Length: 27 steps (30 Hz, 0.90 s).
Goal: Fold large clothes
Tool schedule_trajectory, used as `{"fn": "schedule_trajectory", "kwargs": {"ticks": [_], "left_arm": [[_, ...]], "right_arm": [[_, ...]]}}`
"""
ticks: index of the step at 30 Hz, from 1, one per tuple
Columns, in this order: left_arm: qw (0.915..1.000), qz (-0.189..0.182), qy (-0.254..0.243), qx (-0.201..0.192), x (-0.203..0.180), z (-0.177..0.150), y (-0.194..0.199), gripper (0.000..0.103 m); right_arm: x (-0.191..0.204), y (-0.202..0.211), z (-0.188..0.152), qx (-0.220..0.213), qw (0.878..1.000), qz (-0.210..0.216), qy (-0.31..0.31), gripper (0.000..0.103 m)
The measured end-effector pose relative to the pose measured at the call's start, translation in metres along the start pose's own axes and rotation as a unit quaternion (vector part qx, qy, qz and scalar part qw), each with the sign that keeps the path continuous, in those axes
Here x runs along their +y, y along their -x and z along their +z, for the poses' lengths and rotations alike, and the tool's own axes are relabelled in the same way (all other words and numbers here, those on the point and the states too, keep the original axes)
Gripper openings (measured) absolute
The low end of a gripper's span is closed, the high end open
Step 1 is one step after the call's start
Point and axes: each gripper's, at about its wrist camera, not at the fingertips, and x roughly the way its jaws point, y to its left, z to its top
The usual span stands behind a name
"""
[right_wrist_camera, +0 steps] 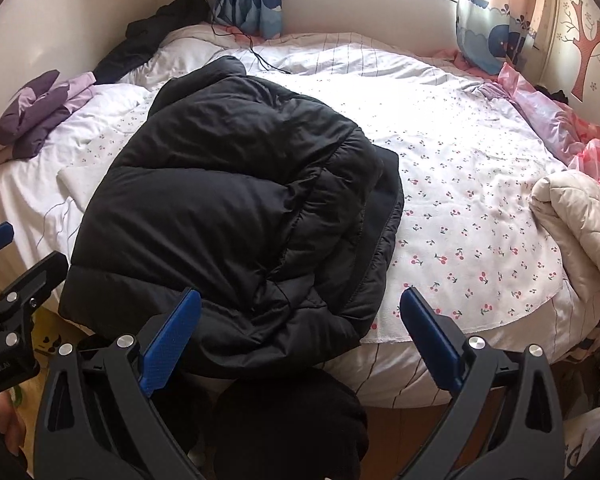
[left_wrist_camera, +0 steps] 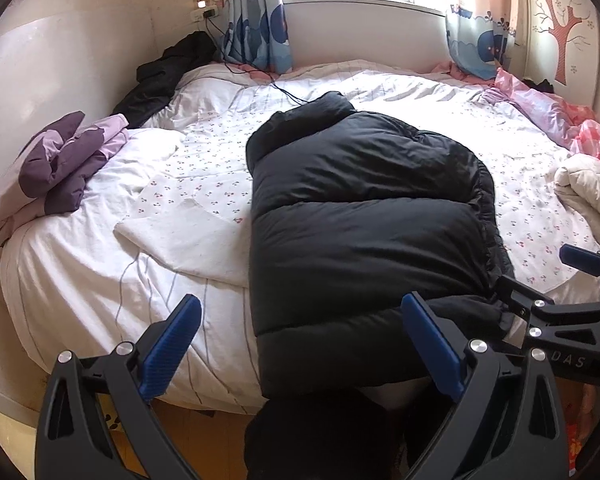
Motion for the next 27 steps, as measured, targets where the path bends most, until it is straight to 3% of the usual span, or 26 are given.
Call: {"fn": "schedule_trajectory", "kwargs": {"ticks": [27], "left_arm": [[1.0000, 0.002, 0.000, -0.008, 0.001, 0.002, 0.006, 0.096]], "right_arm": [[0.008, 0.004, 0.006, -0.008, 1.000, 0.005, 0.016, 0.096]]}}
